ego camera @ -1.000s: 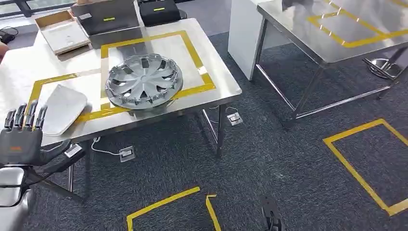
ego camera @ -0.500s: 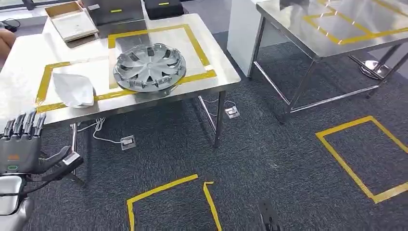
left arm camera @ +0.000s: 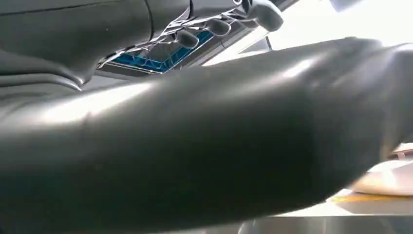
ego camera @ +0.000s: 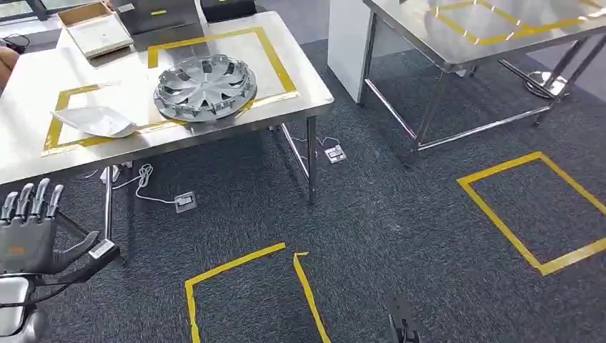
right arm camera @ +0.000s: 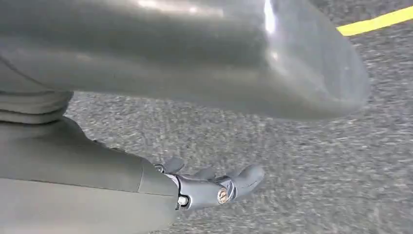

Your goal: Take the parts from the cabinet and place them on the table.

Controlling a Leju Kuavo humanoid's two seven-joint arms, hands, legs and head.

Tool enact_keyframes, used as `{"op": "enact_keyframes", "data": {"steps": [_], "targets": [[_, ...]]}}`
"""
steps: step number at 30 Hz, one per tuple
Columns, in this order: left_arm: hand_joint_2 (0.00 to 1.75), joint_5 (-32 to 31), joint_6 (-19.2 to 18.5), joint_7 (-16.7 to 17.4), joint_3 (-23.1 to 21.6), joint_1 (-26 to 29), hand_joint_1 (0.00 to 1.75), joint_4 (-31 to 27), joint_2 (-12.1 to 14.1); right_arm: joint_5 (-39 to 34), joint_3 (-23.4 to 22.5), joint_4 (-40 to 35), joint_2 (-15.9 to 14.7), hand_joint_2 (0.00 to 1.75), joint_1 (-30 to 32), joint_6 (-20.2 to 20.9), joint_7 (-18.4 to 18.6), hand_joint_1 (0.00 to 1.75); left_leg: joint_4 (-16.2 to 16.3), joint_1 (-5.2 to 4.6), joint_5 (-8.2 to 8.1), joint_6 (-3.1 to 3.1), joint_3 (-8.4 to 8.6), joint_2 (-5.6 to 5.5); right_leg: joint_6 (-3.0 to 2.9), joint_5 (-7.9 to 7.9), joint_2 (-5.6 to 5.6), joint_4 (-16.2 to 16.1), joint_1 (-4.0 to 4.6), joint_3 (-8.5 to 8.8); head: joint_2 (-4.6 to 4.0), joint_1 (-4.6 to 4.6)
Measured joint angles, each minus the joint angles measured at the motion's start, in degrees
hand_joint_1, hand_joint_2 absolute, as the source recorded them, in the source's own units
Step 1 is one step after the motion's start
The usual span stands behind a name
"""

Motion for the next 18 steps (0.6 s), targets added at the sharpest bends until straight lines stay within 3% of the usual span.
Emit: {"op": "enact_keyframes", "data": {"steps": [1,2,3,4,5,6,8,9,11,12,13,14,16,17,18], "targets": [[0.00,0.00,0.00,-0.02,0.11,0.08,0.00,0.04,-0.02,0.00,0.00,0.00,0.00,0.00,0.01,0.04,-0.04,0.00,4.24,0.00,-2.33,-0.25,-0.69,-0.01,-0.03,0.76,-0.02,0.05,0.02,-0.93,0.00,-0.07],[0.00,0.00,0.00,-0.20,0.13,0.11,0.00,0.15,-0.02,0.00,0.00,0.00,0.00,0.00,0.01,0.18,-0.09,0.00,7.65,0.00,-2.98,-0.40,-0.96,-0.01,-0.01,1.55,-0.03,0.09,0.03,-1.97,0.00,-0.15],[0.00,0.00,0.00,-0.41,0.13,0.11,0.00,0.37,-0.07,-0.02,0.00,0.00,0.00,0.00,0.01,0.30,-0.18,0.00,9.16,0.02,-1.66,-0.46,-0.41,0.00,0.05,2.36,-0.03,0.16,0.03,-3.07,0.00,-0.15],[0.00,0.02,0.00,-0.61,0.15,0.09,0.00,0.50,-0.17,-0.07,0.00,0.00,0.00,0.00,0.00,0.44,-0.28,0.00,8.23,0.03,0.86,-0.44,1.42,0.00,0.18,3.21,-0.05,0.26,0.01,-4.23,0.00,-0.17],[0.00,0.02,0.00,-0.81,0.22,0.02,0.00,0.59,-0.28,-0.20,0.00,0.00,0.00,0.00,0.00,0.55,-0.46,0.00,5.24,0.05,2.96,-0.32,4.23,0.00,0.33,3.90,-0.05,0.40,-0.02,-5.25,0.02,-0.18],[0.00,0.00,0.00,-0.85,0.26,-0.13,0.00,0.65,-0.42,-0.20,0.00,0.00,0.00,0.00,-0.03,0.59,-0.52,0.00,0.76,0.05,3.44,-0.12,7.85,0.00,0.52,4.55,-0.05,0.60,-0.01,-6.05,0.00,-0.20],[0.00,0.43,0.02,-1.63,0.35,-0.98,0.00,0.77,-0.70,-0.39,-0.07,0.00,0.09,0.00,-0.07,0.70,-0.57,0.00,-9.38,-0.38,-1.49,0.70,14.38,-0.15,1.18,5.45,-0.09,0.85,0.23,-6.88,0.00,-0.03],[0.00,1.89,0.00,-2.92,0.63,-1.44,0.00,0.96,-0.96,-0.48,-0.15,0.00,0.09,0.00,-0.11,0.74,-0.61,0.00,-9.23,-0.56,-1.21,1.26,13.39,-0.07,1.68,5.99,-0.10,0.44,0.23,-6.75,0.00,0.29],[0.00,9.96,-1.10,-10.16,2.54,-2.44,0.00,2.49,-2.01,-0.90,-0.46,0.02,0.18,0.00,0.10,0.98,-0.59,0.00,-9.22,-0.76,-0.47,2.42,13.01,-0.07,2.59,7.10,-0.20,-0.32,0.05,-6.73,0.00,0.22],[1.75,13.53,-2.54,-13.26,4.06,-2.73,0.00,3.26,-2.82,-1.01,-0.57,0.02,0.17,1.75,0.27,1.09,-0.57,0.00,-9.67,-0.32,0.51,2.99,12.70,0.09,2.98,7.37,-0.20,-0.07,-0.09,-6.97,0.02,0.07],[1.75,16.16,-3.88,-15.46,4.95,-2.88,0.00,3.78,-3.37,-1.18,-0.70,0.02,0.20,1.75,0.40,1.14,-0.52,0.00,-9.65,-0.32,1.04,3.24,12.40,0.17,3.31,5.76,0.10,1.02,-0.23,-7.51,0.00,0.09],[1.75,19.22,-5.66,-17.74,6.55,-3.00,0.00,4.24,-4.06,-1.38,-0.94,0.09,0.39,1.75,0.46,1.20,-0.46,0.00,-9.64,-0.27,1.55,3.64,11.76,0.21,3.57,2.73,0.15,4.10,-0.27,-8.78,0.00,0.20],[1.75,20.06,-7.06,-17.24,7.96,-3.46,0.00,4.96,-5.00,-1.46,-1.27,0.09,0.42,1.75,0.41,1.20,-0.37,0.00,-9.40,-0.27,2.64,3.57,10.52,0.19,4.05,-3.00,0.17,13.73,-0.43,-12.26,0.00,0.15],[1.75,19.67,-7.43,-15.79,8.46,-3.67,0.00,5.68,-5.24,-1.48,-1.38,0.09,0.42,1.75,0.43,1.20,-0.31,0.00,-9.29,-0.27,3.06,3.46,9.78,0.21,4.21,-4.54,0.17,17.35,-0.42,-13.14,0.00,0.20],[1.75,19.30,-7.43,-14.40,8.88,-3.56,0.00,6.10,-5.51,-1.60,-1.36,0.09,0.42,1.75,0.65,1.20,-0.28,0.00,-9.14,-0.24,3.42,3.30,9.18,0.22,4.28,-4.55,0.15,17.84,-0.46,-12.51,0.00,0.20]]}}
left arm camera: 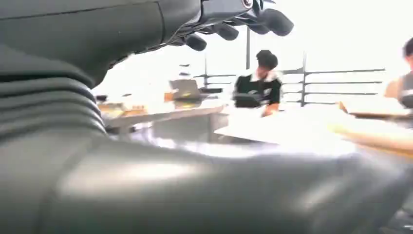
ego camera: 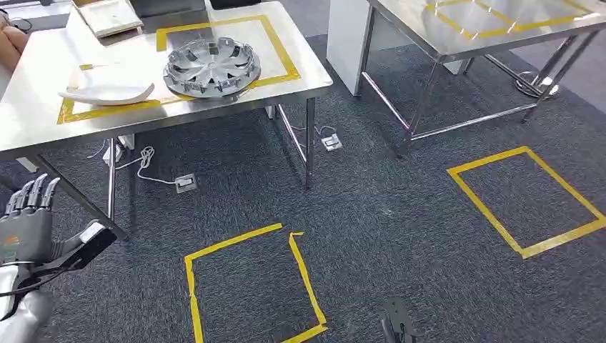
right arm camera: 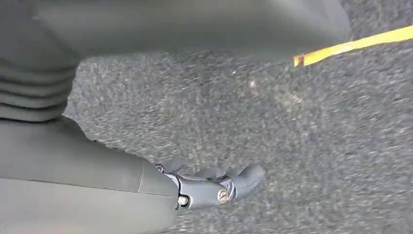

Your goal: Take the parts from the cabinet and place them on the table.

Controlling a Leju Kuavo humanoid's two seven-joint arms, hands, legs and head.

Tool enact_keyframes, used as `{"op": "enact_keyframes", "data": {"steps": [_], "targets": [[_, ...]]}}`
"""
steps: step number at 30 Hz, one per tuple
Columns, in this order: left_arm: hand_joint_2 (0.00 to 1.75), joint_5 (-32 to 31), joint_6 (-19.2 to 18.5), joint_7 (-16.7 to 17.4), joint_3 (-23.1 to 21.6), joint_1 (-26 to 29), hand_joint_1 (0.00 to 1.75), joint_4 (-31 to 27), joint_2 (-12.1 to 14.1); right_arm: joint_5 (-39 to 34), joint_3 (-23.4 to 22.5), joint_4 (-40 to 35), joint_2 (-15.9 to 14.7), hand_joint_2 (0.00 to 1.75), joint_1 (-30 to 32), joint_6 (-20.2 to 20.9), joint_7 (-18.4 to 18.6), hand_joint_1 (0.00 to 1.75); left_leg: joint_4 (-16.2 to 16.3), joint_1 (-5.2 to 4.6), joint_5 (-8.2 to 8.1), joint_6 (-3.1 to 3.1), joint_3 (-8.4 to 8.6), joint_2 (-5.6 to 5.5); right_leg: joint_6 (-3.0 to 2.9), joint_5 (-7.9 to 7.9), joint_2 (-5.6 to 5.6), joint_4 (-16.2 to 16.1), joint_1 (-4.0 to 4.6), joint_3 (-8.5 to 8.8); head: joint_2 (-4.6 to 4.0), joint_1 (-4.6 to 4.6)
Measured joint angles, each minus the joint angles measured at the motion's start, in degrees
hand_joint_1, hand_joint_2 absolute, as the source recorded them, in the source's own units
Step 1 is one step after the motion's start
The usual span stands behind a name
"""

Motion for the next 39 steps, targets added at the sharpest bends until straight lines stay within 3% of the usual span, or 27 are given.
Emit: {"op": "enact_keyframes", "data": {"steps": [1,3,4,5,6,7,8,9,11,12,14,16,18,19,39], "targets": [[1.75,0.13,0.00,1.51,0.52,0.32,0.00,0.21,-0.41,-0.48,0.28,0.00,-0.04,1.75,0.42,-0.02,0.15,0.00,0.17,0.09,0.18,-0.19,-0.38,0.00,0.03,0.91,0.00,-2.13,-0.10,2.13,0.00,-0.02],[1.75,1.61,-0.61,2.68,1.18,0.95,0.00,0.37,-0.98,-1.81,1.39,0.00,-0.17,1.75,1.53,-0.19,0.68,0.00,0.74,0.38,0.33,-0.51,-0.94,-0.05,0.10,3.93,-0.01,-11.63,-0.30,9.04,0.00,0.00],[1.75,2.57,-1.16,3.01,1.42,1.21,0.00,0.39,-1.35,-2.57,2.05,0.00,-0.20,1.75,1.88,-0.28,0.79,0.00,1.17,0.41,0.31,-0.93,-1.28,-0.04,-0.01,3.24,0.07,-16.35,-0.39,11.46,0.00,0.02],[1.75,3.68,-1.51,3.30,1.68,1.53,0.00,0.41,-1.38,-3.30,2.69,0.02,-0.20,1.75,2.09,-0.42,1.01,0.00,1.42,-0.04,0.33,-1.44,-1.66,-0.08,-0.66,3.72,0.40,-16.30,0.02,11.40,0.00,0.04],[1.75,4.92,-2.12,3.51,1.90,1.94,0.00,0.48,-1.70,-4.22,3.48,0.02,-0.20,1.75,2.39,-0.61,1.47,0.00,1.23,-0.02,0.52,-1.74,-1.64,-0.12,-1.42,3.91,0.38,-16.17,-0.08,11.23,0.00,-0.15],[1.75,6.19,-2.58,3.73,2.01,2.39,0.00,0.55,-1.90,-4.90,4.07,0.02,-0.22,0.00,2.76,-0.72,1.68,0.00,0.90,0.02,0.76,-2.08,-1.46,-0.13,-1.67,4.03,0.39,-16.22,0.05,11.23,0.00,-0.15],[0.00,7.04,-3.11,3.93,2.12,2.89,0.00,0.59,-2.10,-5.66,4.81,0.02,-0.26,0.00,3.08,-0.83,1.79,0.00,1.02,-0.04,0.39,-1.36,-1.52,-0.08,-1.87,4.23,0.33,-16.54,-0.07,11.24,0.00,-0.09],[0.00,7.94,-3.48,4.15,2.25,3.48,0.00,0.68,-2.23,-6.24,5.40,0.02,-0.31,0.00,3.30,-0.90,1.94,0.00,0.83,-0.10,0.66,0.26,-1.59,-0.07,-1.99,4.31,0.34,-16.55,-0.06,11.22,0.00,-0.18],[0.00,10.64,-4.89,4.67,2.49,4.99,0.00,0.96,-2.60,-8.34,7.34,-0.02,-0.63,0.00,3.68,-1.16,2.73,0.00,0.57,-0.19,0.70,0.60,-1.69,-0.07,-2.17,4.37,0.36,-16.55,-0.07,11.27,0.00,-0.20],[0.00,12.18,-5.62,4.98,2.78,6.05,0.00,1.14,-2.95,-9.34,8.62,-0.07,-0.81,0.00,3.87,-1.31,2.86,0.00,0.43,-0.19,0.75,0.57,-1.63,-0.06,-2.27,4.41,0.36,-16.55,-0.03,11.26,0.00,-0.28],[0.00,15.15,-7.02,5.50,2.91,8.03,0.00,1.42,-3.56,-11.39,11.06,-0.31,-1.12,0.00,4.18,-1.73,3.70,0.00,0.13,-0.13,1.13,-0.04,-1.58,-0.07,-2.46,4.47,0.34,-16.54,0.04,11.19,0.00,-0.28],[0.00,18.06,-8.33,6.05,3.04,10.07,0.00,1.68,-4.13,-13.47,13.45,-0.70,-1.51,0.00,4.66,-1.99,4.09,0.00,-0.08,-0.10,1.47,-0.93,-1.60,-0.11,-2.57,4.51,0.29,-16.53,0.07,11.09,0.00,-0.28],[0.00,20.80,-9.44,6.47,3.19,12.09,0.00,1.99,-4.52,-15.24,15.61,-1.07,-1.88,0.00,5.06,-2.21,4.83,0.00,-0.23,0.00,1.63,-2.23,-1.58,-0.12,-2.64,4.55,0.29,-16.50,0.12,11.01,0.00,-0.28],[0.00,22.04,-10.14,6.73,3.19,13.16,0.00,2.10,-4.74,-16.24,16.86,-1.27,-2.10,0.00,5.30,-2.43,4.98,0.00,-0.24,0.03,1.65,-2.35,-1.56,-0.13,-2.69,4.58,0.29,-16.49,0.14,10.96,0.00,-0.28],[0.00,47.75,-22.11,11.53,4.26,31.61,0.00,4.37,-8.87,-34.31,39.14,-6.49,-5.16,0.00,9.58,-5.07,10.88,0.00,0.32,-0.09,1.36,-2.08,-2.06,-0.16,-2.42,4.60,0.21,-16.58,0.02,10.99,0.00,-0.26]]}}
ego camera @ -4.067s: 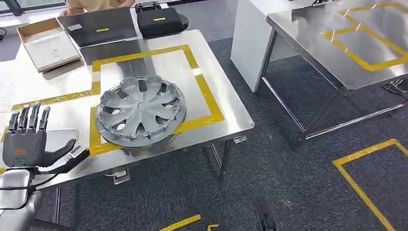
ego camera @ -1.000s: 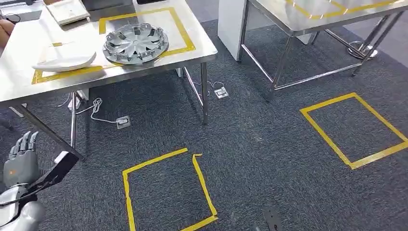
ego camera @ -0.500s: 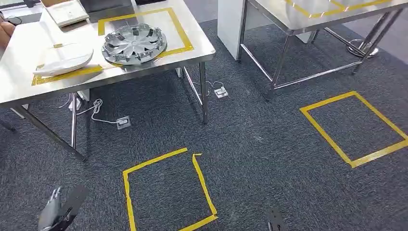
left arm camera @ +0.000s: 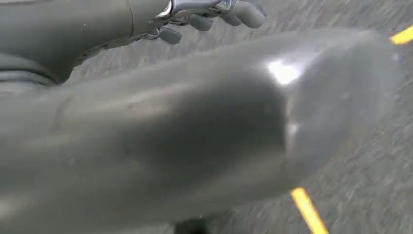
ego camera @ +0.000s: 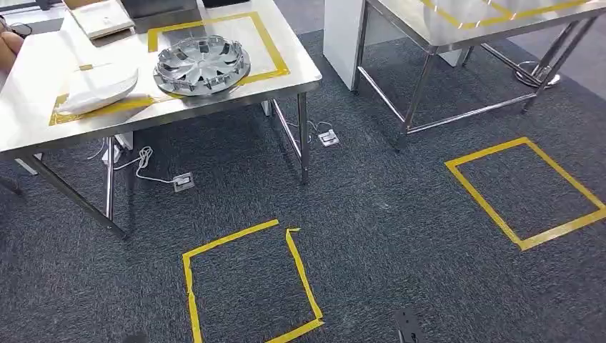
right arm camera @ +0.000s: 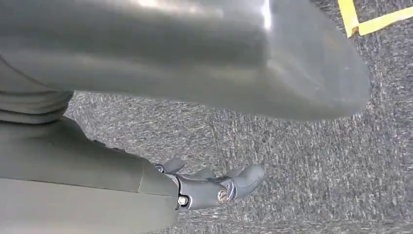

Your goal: Take the parts from the cabinet and place them on the table.

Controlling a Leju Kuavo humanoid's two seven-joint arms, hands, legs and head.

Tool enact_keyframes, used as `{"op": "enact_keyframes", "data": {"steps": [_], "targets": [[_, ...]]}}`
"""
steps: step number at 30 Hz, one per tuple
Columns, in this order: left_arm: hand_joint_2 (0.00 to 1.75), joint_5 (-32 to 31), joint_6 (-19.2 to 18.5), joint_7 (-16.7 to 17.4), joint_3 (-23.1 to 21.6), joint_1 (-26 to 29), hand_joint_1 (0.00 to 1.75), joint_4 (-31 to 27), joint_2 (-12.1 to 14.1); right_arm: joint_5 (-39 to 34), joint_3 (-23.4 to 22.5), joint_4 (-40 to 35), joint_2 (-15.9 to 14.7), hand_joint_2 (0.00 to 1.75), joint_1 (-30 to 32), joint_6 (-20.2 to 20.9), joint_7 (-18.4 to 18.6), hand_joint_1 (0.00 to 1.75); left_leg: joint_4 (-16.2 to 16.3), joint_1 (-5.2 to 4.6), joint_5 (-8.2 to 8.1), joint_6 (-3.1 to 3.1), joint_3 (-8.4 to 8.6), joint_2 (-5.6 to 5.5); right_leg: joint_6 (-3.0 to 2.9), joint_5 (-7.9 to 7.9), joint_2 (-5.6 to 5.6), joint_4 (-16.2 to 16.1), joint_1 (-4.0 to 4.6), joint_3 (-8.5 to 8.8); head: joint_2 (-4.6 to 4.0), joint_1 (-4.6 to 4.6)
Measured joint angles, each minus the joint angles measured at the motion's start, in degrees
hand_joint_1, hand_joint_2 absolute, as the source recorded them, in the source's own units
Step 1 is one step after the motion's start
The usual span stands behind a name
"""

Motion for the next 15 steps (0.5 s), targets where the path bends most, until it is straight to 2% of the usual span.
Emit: {"op": "enact_keyframes", "data": {"steps": [15], "targets": [[0.00,19.18,-8.90,3.63,0.87,12.36,0.00,1.49,-2.93,-13.45,15.33,-3.48,-2.04,0.00,2.93,-2.06,4.22,0.00,0.05,-0.02,-0.17,0.13,-0.02,-0.01,0.13,-0.11,0.00,-0.03,-0.03,0.01,0.00,0.00]]}}
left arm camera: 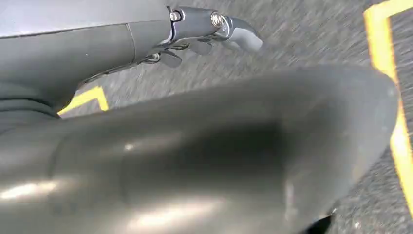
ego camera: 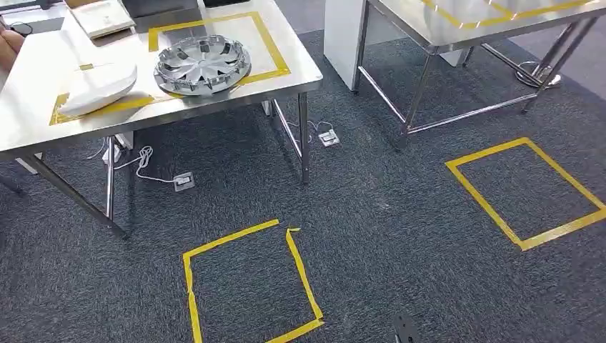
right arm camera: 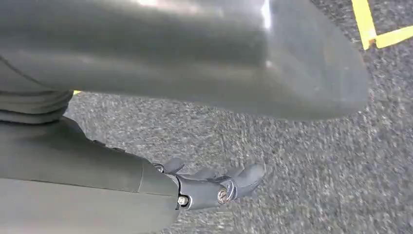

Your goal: Take the parts from the cabinet and place them on the table.

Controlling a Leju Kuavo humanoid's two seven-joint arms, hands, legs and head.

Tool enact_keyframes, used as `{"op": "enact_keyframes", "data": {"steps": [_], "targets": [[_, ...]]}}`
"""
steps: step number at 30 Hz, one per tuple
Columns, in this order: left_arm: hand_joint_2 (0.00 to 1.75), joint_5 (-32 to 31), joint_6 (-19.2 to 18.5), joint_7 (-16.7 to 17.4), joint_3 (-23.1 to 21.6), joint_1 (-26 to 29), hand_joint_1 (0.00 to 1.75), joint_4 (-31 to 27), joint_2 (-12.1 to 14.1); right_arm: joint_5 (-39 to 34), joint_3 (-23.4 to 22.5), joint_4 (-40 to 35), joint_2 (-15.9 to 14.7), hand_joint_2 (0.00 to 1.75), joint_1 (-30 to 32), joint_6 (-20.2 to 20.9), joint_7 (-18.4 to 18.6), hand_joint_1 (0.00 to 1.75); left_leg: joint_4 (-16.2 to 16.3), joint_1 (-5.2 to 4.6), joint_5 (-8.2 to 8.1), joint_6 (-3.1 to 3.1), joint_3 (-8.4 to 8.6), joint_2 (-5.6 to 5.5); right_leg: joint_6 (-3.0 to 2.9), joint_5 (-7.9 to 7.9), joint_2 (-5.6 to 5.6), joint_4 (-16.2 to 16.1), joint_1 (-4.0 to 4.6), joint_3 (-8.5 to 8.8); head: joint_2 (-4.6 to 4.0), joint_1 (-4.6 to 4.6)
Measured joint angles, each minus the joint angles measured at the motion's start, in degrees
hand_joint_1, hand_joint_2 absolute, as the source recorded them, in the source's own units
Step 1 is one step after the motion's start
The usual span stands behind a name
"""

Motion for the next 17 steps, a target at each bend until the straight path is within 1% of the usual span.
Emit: {"op": "enact_keyframes", "data": {"steps": [2,4,10,17], "targets": [[0.00,2.34,-0.98,0.35,0.07,0.97,0.00,0.13,-0.22,-1.53,1.44,-0.26,-0.18,0.00,0.21,-0.17,0.33,0.00,0.01,-0.01,-0.04,0.06,0.00,0.00,0.00,0.00,0.00,0.00,-0.01,-0.01,0.02,0.00],[0.00,3.12,-1.42,0.52,0.09,1.49,0.00,0.28,-0.37,-2.05,2.25,-0.39,-0.31,0.00,0.29,-0.28,0.70,0.00,0.01,-0.01,-0.04,0.07,-0.01,0.00,0.01,0.00,0.00,0.00,-0.01,0.00,0.00,0.00],[0.00,3.40,-1.59,0.61,0.50,2.07,0.00,0.52,-0.66,-2.36,3.80,-0.68,-0.57,0.00,0.47,-0.46,0.68,0.00,0.02,-0.01,-0.04,0.06,0.00,-0.01,0.01,0.01,-0.01,0.00,-0.01,0.02,0.00,0.00],[0.00,3.43,-1.59,0.61,0.52,2.34,0.00,0.59,-0.72,-2.40,4.26,-0.68,-0.63,0.00,0.51,-0.55,0.68,0.00,0.05,-0.01,-0.02,0.04,0.00,-0.01,0.01,0.01,-0.02,0.00,-0.01,0.03,0.00,0.00]]}}
